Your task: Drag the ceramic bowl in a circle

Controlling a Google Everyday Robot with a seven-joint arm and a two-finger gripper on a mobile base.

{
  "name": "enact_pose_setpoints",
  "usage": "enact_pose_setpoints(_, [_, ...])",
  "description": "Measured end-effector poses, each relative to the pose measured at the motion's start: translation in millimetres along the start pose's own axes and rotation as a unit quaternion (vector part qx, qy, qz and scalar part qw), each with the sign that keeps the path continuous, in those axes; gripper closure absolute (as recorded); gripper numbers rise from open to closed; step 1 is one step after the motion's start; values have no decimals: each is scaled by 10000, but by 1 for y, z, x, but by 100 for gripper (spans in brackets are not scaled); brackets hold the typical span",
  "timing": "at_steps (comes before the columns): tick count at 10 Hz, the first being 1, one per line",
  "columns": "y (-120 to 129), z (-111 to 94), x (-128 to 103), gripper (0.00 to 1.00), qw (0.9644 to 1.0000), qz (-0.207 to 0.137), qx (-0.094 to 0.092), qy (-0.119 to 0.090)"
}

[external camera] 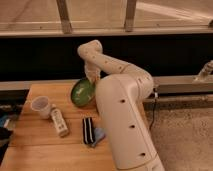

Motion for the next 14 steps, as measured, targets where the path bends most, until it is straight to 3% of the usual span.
enact_pose_setpoints(4, [66, -12, 27, 100, 9976, -612, -223, 225])
enact_pose_setpoints(6, [84, -17, 51, 100, 9967, -672, -214, 399])
enact_pose_setpoints(10, [69, -18, 68, 100, 9978, -419, -61, 517])
enact_pose_setpoints(12, [39, -12, 50, 97, 9976, -405, 9, 553])
enact_pose_setpoints(14, [29, -8, 28, 81, 9976, -449, -55, 524])
